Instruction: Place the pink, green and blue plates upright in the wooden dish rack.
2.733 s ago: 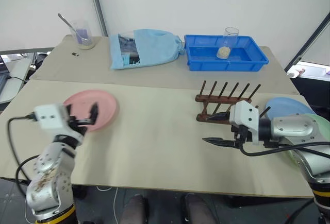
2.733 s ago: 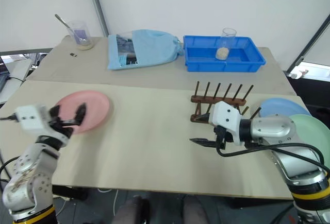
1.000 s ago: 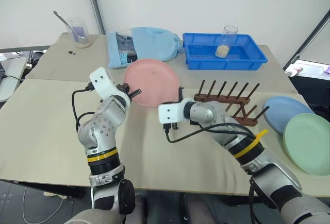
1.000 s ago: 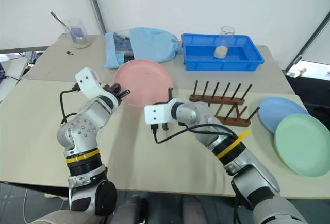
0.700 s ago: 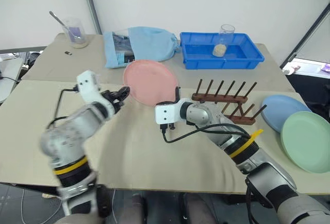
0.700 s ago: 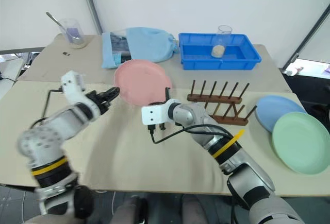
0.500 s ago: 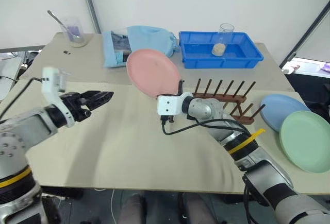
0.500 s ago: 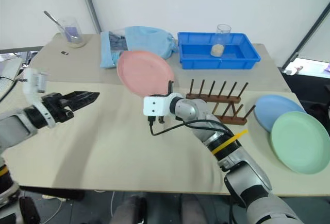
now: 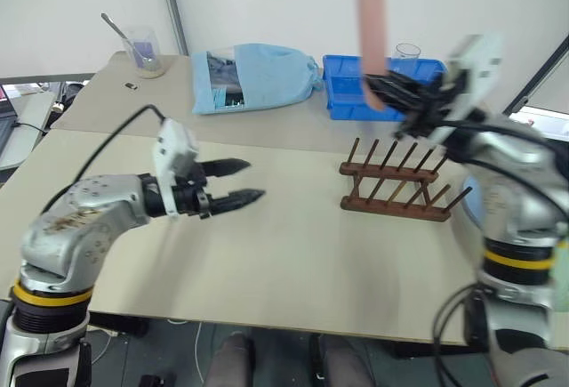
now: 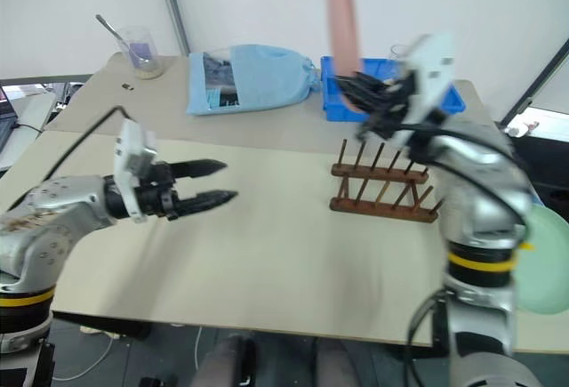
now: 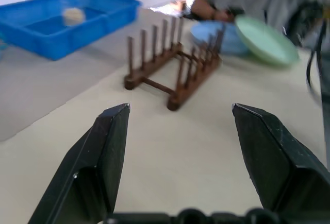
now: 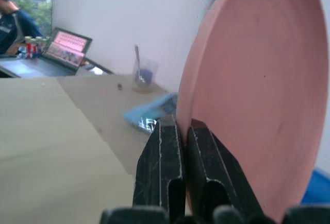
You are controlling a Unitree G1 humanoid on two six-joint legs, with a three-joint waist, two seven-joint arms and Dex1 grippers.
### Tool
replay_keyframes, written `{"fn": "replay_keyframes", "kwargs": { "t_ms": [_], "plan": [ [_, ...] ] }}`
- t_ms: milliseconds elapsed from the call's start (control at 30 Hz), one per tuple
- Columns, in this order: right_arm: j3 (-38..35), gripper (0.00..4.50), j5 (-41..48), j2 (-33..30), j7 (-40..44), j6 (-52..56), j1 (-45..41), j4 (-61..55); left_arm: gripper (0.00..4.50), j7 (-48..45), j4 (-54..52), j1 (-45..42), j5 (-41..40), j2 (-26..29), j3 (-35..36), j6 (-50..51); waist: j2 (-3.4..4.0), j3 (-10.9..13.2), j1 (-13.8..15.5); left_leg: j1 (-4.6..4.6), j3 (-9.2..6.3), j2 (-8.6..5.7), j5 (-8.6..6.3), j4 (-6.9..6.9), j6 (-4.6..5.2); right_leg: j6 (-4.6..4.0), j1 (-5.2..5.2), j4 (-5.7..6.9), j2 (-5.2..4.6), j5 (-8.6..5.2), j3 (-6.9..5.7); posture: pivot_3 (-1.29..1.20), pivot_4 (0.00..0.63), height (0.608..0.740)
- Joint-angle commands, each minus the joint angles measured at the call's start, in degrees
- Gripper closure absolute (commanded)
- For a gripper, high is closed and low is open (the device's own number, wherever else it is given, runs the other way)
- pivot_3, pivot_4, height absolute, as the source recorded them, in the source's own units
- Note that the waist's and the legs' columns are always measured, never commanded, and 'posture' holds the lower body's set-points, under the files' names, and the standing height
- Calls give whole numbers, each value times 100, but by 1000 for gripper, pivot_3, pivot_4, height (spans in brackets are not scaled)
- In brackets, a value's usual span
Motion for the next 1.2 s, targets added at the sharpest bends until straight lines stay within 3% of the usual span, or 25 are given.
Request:
{"fn": "replay_keyframes", "kwargs": {
  "t_ms": [33, 233, 567, 867, 1200],
  "plan": [
    [-1185, 4500, 1144, -791, 207, 1119, 291, -320, 1110, -492, 79, -464, 145, -257, -348, -542, 10, 7, -5, 0, 1, 0, 0, 1, 1, 1, 0, -1, 1, 0, 2, 0, 150, 696],
    [-2131, 4500, 1994, -1576, 382, 1988, 1051, 21, 1110, -1016, 316, -881, 79, -574, -648, -672, 13, 7, -133, 10, -1, 7, -1, 2, 6, 45, 5, 3, 19, -23, 18, 0, 150, 696],
    [-2591, 4500, 2825, -1738, 186, 2530, 1621, 319, 1110, -1323, 361, -1058, -162, -794, -651, -527, 15, 8, -139, 5, -5, 2, 1, 7, 8, 93, 7, 2, 19, -6, 28, 0, 150, 696],
    [-2279, 4500, 2640, -1940, 395, 2194, 1794, 793, 1110, -1338, 431, -1111, -178, -862, -645, -550, 16, 9, -145, 4, -4, 0, 1, 9, 8, 91, 8, -3, 19, -8, 31, 0, 150, 696],
    [-1478, 4500, 2325, -2258, 895, 1877, 1293, 1879, 1110, -1335, 404, -1059, -116, -877, -661, -617, 16, 9, -143, 5, -3, 0, 1, 10, 9, 87, 8, -3, 20, -9, 33, 0, 150, 696]
  ]
}}
